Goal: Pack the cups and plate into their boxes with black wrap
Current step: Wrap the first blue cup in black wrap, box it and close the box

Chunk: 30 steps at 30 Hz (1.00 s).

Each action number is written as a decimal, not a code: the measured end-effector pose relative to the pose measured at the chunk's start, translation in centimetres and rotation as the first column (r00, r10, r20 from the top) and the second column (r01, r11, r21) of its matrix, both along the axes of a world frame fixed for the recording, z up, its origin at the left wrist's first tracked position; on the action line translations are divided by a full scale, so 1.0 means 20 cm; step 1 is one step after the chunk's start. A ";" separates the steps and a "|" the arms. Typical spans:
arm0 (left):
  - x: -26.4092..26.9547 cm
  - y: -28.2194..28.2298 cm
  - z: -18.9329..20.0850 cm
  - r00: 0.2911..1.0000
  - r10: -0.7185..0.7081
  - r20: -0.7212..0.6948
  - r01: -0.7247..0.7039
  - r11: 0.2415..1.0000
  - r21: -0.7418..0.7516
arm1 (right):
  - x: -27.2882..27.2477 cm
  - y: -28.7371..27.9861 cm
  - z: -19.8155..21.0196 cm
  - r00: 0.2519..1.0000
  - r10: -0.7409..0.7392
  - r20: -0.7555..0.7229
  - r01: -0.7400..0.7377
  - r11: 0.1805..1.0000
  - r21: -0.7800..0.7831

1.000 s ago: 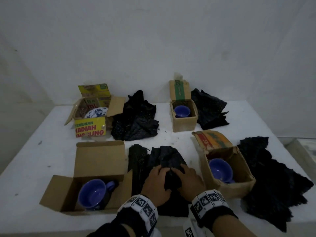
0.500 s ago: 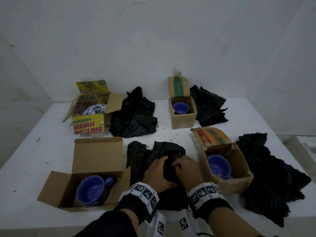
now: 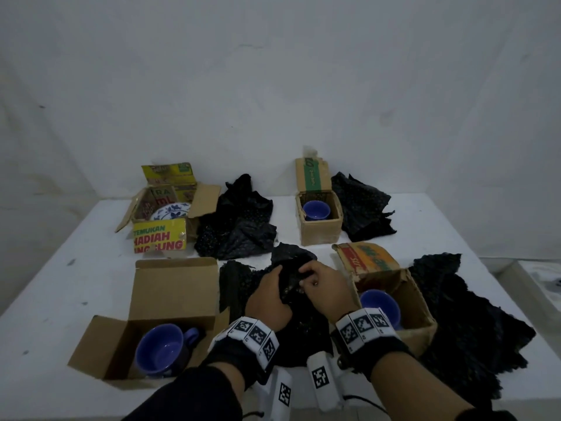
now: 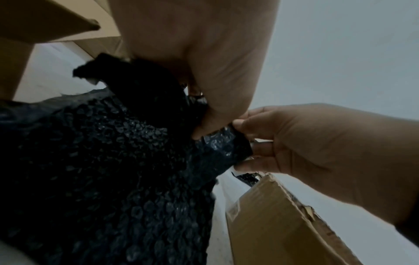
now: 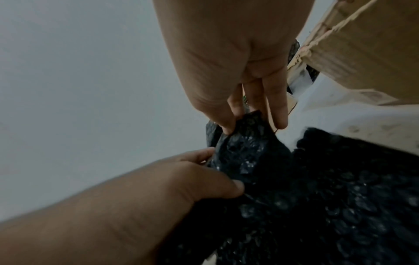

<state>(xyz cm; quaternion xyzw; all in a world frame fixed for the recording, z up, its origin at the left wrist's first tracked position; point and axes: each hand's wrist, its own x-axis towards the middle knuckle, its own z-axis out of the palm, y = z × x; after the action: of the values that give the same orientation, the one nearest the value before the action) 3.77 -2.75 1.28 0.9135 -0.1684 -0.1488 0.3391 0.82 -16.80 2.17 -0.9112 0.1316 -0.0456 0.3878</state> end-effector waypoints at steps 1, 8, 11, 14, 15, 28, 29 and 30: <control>0.00 0.00 0.00 1.000 -0.006 -0.010 0.006 1.000 0.001 | 0.00 0.00 -0.01 1.000 0.006 -0.015 -0.007 0.998 -0.061; 0.04 0.02 0.07 1.000 -0.007 0.015 0.009 0.994 -0.110 | 0.03 -0.04 -0.01 0.989 0.131 0.065 -0.097 0.923 -0.372; 0.07 0.02 0.17 0.999 -0.030 0.019 0.034 0.981 -0.191 | 0.03 -0.07 0.06 0.955 0.256 0.150 -0.162 0.872 -0.462; 0.10 0.05 0.27 0.997 -0.077 0.017 0.079 0.961 -0.266 | 0.04 -0.07 0.17 0.926 0.349 0.145 -0.200 0.778 -0.595; 0.12 0.07 0.30 0.997 -0.080 0.021 0.083 0.954 -0.288 | 0.05 -0.06 0.22 0.920 0.361 0.153 -0.198 0.765 -0.613; 0.08 0.58 0.72 0.992 -0.083 0.097 0.113 0.924 -0.364 | 0.13 0.31 0.57 0.838 0.339 0.427 -0.385 0.922 0.024; 0.07 0.65 0.71 0.988 -0.099 0.120 0.132 0.938 -0.320 | 0.14 0.36 0.56 0.846 0.322 0.425 -0.386 0.920 0.071; 0.06 0.70 0.70 0.984 -0.104 0.148 0.142 0.950 -0.279 | 0.14 0.41 0.55 0.856 0.315 0.409 -0.389 0.915 0.110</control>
<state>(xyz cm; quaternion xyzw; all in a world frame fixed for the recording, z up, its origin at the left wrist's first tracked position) 5.04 11.31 15.36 0.8499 -0.2670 -0.0830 0.4468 3.70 -8.66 13.26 -0.8521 -0.1127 -0.1380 0.4922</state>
